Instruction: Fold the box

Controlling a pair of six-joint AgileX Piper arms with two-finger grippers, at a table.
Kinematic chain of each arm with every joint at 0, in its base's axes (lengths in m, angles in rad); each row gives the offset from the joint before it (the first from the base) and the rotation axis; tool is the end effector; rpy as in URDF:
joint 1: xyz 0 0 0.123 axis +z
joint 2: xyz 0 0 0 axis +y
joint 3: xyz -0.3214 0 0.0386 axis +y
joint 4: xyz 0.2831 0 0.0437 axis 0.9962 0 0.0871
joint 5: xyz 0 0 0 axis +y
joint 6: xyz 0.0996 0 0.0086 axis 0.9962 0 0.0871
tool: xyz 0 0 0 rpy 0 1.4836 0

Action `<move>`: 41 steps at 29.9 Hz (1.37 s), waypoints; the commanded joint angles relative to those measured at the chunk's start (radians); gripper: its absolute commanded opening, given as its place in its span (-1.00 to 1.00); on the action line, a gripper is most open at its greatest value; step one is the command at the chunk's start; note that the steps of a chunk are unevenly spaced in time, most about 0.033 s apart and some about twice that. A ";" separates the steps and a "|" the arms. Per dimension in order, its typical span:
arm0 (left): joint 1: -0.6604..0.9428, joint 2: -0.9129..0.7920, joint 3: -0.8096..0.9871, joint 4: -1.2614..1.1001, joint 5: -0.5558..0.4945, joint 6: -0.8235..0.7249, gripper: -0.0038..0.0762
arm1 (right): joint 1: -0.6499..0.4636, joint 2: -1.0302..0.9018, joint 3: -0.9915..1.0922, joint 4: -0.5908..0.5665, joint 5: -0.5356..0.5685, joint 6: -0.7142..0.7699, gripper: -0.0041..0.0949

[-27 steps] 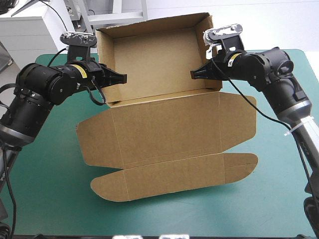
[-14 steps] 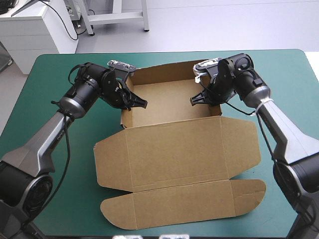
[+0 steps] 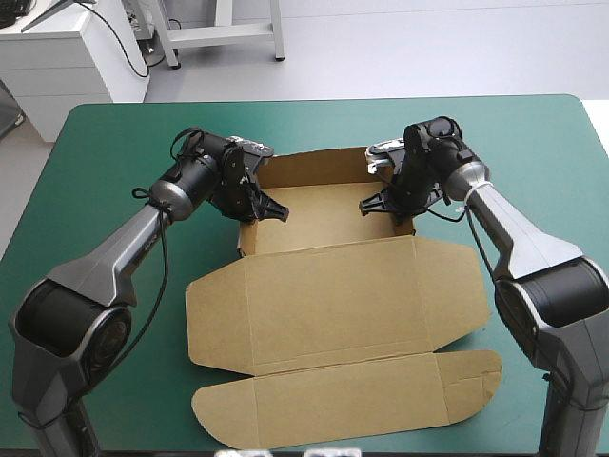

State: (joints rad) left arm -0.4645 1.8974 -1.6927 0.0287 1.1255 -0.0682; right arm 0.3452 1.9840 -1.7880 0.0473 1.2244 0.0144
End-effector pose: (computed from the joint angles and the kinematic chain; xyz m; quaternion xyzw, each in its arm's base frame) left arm 0.4105 -0.2028 0.3056 0.1981 0.9664 -0.0296 0.1610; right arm 0.4446 0.1646 0.2925 -0.1582 0.9800 0.0439 0.1125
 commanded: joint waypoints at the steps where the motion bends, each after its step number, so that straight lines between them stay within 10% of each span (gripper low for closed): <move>1: -0.013 -0.040 -0.029 0.006 -0.049 0.074 -0.92 | 0.007 -0.037 -0.032 0.072 0.020 -0.066 -0.95; 13: -0.009 -0.018 -0.029 0.053 0.004 0.146 -0.65 | 0.007 -0.027 -0.032 0.076 0.020 -0.067 -0.82; 19: 0.012 -0.020 -0.029 0.032 0.033 0.148 0.18 | 0.007 -0.027 -0.032 0.111 0.020 -0.105 0.29; 23: 0.028 -0.022 -0.029 0.036 0.053 0.148 0.32 | 0.007 -0.027 -0.032 0.118 0.020 -0.108 0.84; 41: 0.029 -0.189 -0.119 -0.010 0.058 0.148 0.29 | 0.007 -0.165 -0.056 -0.038 0.020 -0.101 0.77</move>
State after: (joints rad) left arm -0.4351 1.7862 -1.7551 0.0409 1.1689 0.0814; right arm 0.3545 1.9091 -1.8122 0.0347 1.2337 -0.0812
